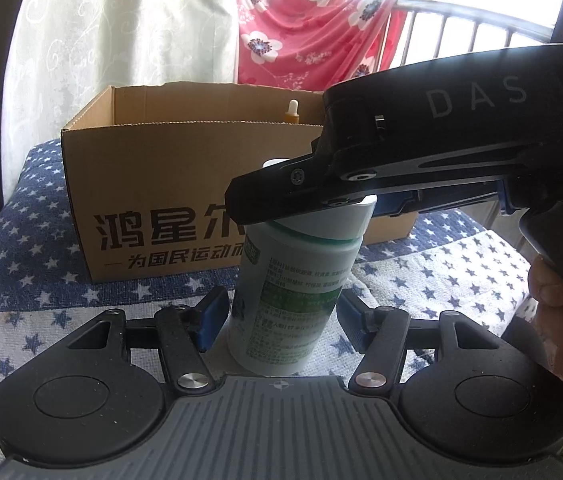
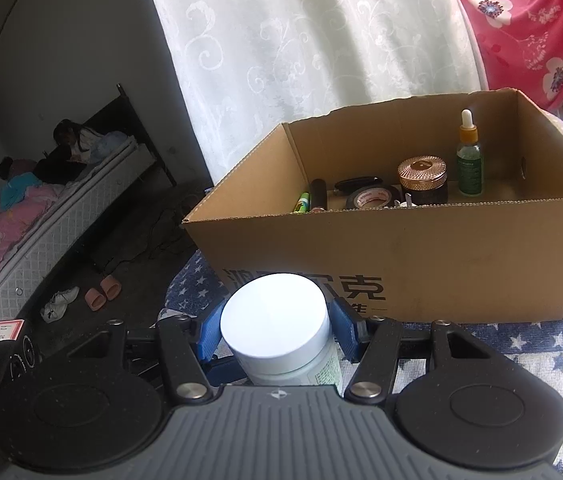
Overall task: Organize rigid objects
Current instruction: 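Lift the supplement bottle with the right gripper and carry it over the box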
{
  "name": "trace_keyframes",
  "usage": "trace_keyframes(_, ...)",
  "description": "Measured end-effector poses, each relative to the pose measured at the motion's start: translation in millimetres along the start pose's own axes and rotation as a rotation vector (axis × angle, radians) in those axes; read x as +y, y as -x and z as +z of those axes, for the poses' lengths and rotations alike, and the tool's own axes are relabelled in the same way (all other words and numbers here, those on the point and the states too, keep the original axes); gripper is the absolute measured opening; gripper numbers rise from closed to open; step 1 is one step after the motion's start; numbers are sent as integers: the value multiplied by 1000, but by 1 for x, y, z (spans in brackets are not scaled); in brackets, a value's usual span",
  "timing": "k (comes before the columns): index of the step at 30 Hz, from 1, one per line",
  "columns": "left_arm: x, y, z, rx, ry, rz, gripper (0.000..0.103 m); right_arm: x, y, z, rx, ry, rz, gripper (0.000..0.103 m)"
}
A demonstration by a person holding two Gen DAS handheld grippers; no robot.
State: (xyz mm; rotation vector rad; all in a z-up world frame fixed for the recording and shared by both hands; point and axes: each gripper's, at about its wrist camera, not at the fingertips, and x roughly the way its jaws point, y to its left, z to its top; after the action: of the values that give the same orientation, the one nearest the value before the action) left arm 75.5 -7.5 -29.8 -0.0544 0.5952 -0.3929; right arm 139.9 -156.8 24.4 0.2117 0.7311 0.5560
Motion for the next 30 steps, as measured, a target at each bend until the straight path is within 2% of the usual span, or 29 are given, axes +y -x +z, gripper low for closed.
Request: trace_keyframes(30, -2, 6, 1, -19, -4, -10, 55, 6, 1, 0, 16, 4, -3, 60)
